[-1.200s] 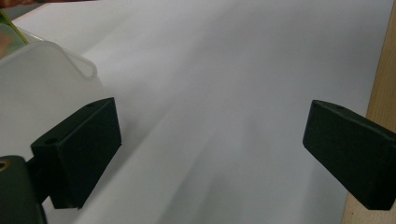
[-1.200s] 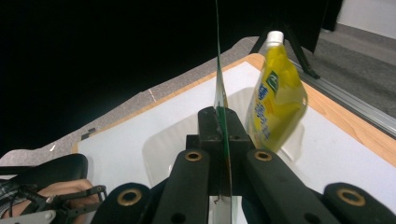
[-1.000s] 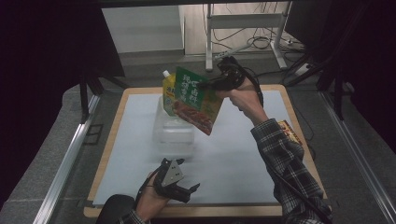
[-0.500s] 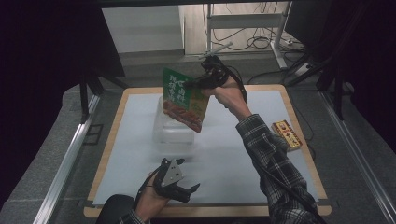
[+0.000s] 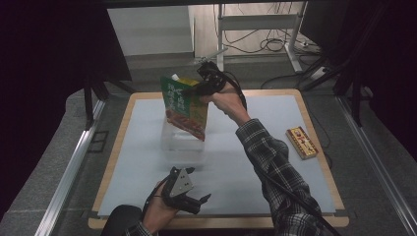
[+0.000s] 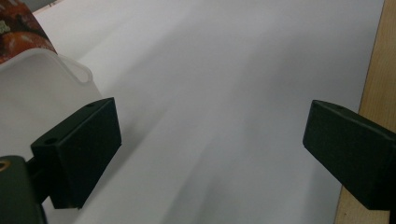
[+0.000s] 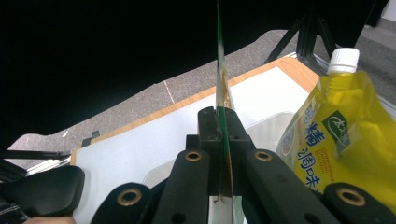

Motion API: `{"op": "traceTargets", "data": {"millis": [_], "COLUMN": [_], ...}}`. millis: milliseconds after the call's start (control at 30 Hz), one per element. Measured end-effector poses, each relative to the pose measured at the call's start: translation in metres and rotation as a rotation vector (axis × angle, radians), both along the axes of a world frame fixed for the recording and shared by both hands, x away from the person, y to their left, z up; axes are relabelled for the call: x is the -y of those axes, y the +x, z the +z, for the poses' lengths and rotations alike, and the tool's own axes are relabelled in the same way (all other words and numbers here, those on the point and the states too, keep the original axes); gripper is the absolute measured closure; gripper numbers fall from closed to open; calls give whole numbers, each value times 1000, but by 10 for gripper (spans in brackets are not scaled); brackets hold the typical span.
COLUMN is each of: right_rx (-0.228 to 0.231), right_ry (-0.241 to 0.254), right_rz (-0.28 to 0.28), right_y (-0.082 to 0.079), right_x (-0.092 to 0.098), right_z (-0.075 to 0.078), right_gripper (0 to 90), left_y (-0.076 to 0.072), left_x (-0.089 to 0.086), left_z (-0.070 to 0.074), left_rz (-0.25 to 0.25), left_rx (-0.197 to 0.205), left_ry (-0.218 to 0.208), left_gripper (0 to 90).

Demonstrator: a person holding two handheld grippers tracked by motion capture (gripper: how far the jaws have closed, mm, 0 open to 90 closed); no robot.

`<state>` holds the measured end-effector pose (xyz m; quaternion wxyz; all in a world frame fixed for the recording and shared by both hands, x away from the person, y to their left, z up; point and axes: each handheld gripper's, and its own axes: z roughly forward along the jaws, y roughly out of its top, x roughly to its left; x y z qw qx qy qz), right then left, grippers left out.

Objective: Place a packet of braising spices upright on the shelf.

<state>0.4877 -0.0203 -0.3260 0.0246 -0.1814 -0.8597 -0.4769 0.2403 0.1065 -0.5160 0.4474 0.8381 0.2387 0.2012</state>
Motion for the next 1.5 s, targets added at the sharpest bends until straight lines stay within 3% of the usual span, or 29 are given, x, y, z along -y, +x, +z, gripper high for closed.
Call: {"op": "traceTargets", "data": {"millis": [233,533,600,833,967,1100,1500], "right_rx": [-32,-52,-77,-37,-1,24,85], "right_ry": [13,-17,21,-8,-22,-35,-51], "right_rz": [-2,-17,-16,-35,-37,-66,-120], "right_y": [5,11,15,16,12,11,3], "right_x": [-1,-4,-5,-16,-16,-10,11], "right_z": [-10,-27,-33,-39,-35,-30,-32], "right_gripper": [891,891,891,877,797,625,324], "left_y": [0,0,0,0,0,-1,-1], "left_x": [1,2,2,1,1,2,4], "left_z": [0,-1,-1,-1,-1,-1,-3], "left_rz": [-2,-3,-3,-3,-4,-7,-17], "left_rx": [-2,-4,-5,-3,-6,-5,-6], "left_ry": [1,10,13,13,13,20,33], "left_gripper": [41,41,41,41,41,42,42]}}
